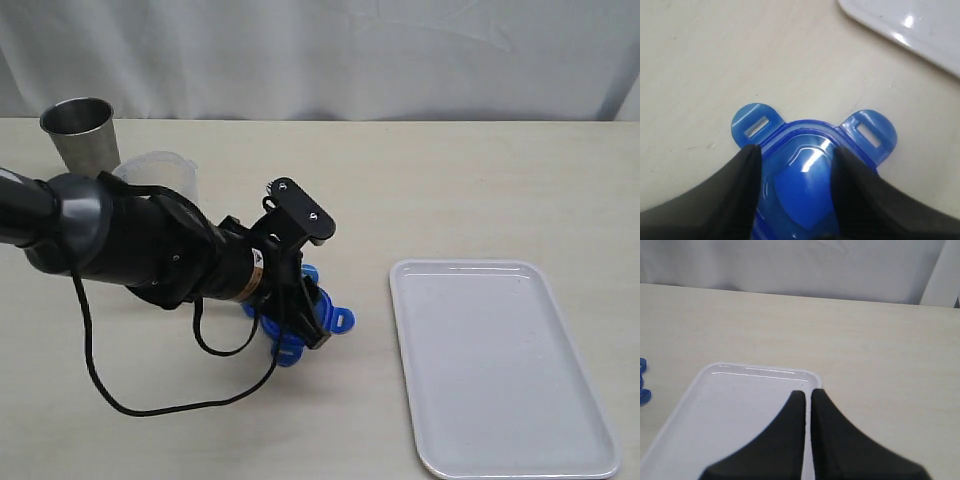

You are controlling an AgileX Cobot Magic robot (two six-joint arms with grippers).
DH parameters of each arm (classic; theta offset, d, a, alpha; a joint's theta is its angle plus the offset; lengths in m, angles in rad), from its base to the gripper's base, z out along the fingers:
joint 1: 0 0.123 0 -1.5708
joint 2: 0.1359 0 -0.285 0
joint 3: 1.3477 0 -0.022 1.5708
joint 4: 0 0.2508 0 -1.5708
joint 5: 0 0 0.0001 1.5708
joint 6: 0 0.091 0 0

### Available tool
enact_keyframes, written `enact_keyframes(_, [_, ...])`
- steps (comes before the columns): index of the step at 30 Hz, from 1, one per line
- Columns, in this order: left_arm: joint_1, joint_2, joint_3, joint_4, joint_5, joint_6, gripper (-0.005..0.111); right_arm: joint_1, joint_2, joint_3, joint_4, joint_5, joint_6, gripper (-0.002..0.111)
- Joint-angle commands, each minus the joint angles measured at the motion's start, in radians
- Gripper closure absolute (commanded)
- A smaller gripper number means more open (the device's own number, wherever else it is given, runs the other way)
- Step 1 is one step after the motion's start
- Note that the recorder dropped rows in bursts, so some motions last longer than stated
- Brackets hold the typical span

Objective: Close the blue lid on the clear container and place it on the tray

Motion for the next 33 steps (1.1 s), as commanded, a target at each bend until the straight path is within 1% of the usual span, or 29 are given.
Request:
enact_keyframes(1, [0.0, 0.035, -0.004, -0.004, 0.069, 0.006, 0.059, 0.001, -0.005, 0.002, -0.003, -0.001, -0.003, 0.104])
enact_keyframes(3, [0.0, 0.053, -0.004, -0.004, 0.077, 0.006, 0.064, 0.001, -0.005, 0.002, -0.003, -0.001, -0.003, 0.104])
enact_keyframes(11, [0.0, 0.075, -0.004, -0.004, 0.048, 0.017, 0.094, 0.001, -0.005, 0.002, -0.003, -0.001, -0.003, 0.104])
enact_keyframes(16, [0.0, 0.07, 0.011, -0.004, 0.019, 0.024, 0.106, 0.001, -0.005, 0.002, -0.003, -0.001, -0.003, 0.104])
enact_keyframes(22, [0.0, 0.01, 0.051, -0.004, 0.073, 0.059, 0.107, 0.001, -0.005, 0.002, -0.003, -0.001, -0.003, 0.104])
enact_keyframes(28, [0.0, 0.005, 0.07, -0.004, -0.039, 0.084, 0.107, 0.001, -0.005, 0.002, -0.003, -0.001, -0.003, 0.104])
enact_keyframes(31, [0.0, 0.005, 0.083, -0.004, -0.024, 0.101, 0.107, 0.001, -0.005, 0.002, -0.003, -0.001, -0.003, 0.104])
enact_keyframes(33, [0.0, 0.005, 0.088, -0.004, 0.011, 0.121, 0.107, 0.001, -0.005, 0.002, -0.003, -0.001, -0.003, 0.104])
